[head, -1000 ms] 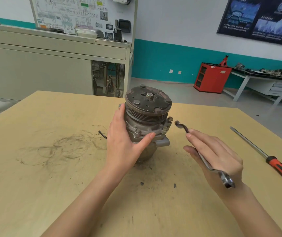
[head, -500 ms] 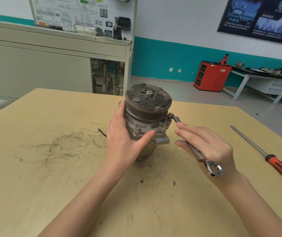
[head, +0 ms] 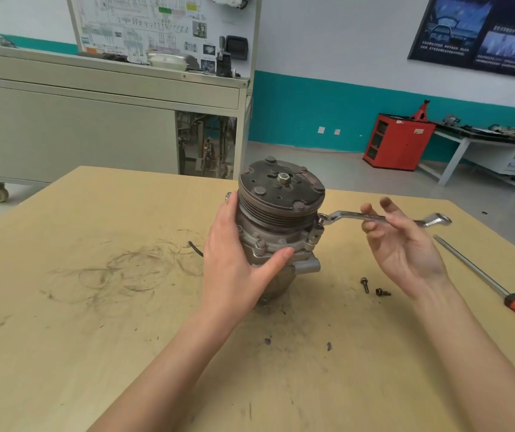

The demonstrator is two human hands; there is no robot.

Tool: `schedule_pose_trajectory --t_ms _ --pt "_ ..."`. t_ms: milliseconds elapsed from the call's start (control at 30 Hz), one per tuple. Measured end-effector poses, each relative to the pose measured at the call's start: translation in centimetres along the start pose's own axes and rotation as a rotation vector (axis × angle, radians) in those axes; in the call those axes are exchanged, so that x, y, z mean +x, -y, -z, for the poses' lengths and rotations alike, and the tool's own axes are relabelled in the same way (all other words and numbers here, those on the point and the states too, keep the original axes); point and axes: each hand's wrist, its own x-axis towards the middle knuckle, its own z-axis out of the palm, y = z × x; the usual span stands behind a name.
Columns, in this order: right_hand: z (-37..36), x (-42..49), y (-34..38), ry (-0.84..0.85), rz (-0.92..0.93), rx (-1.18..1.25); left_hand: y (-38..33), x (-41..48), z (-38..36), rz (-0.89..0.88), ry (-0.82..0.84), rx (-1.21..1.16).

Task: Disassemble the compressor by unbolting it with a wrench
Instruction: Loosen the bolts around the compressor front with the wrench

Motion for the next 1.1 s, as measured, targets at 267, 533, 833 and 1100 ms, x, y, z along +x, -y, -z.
schedule_pose_trajectory --t_ms 267,533,833,1100 --pt "-1.2 6.9 0.2 0.201 -0.138 -0.076 0.1 0.0 -0.1 -0.016 -0.005 0.004" --pt "-5.2 8.6 -0.1 0.043 -0.110 -0.291 -0.1 0.0 0.0 -0.004 0.002 0.002" --pt "-4.9 0.5 0.2 -0.022 0.277 -1.406 -0.1 0.0 0.0 0.010 0.008 -0.008" --pt "-5.4 -0.8 -1.5 -0.056 0.495 -1.550 -0.1 0.0 0.1 -0.005 0.004 0.012"
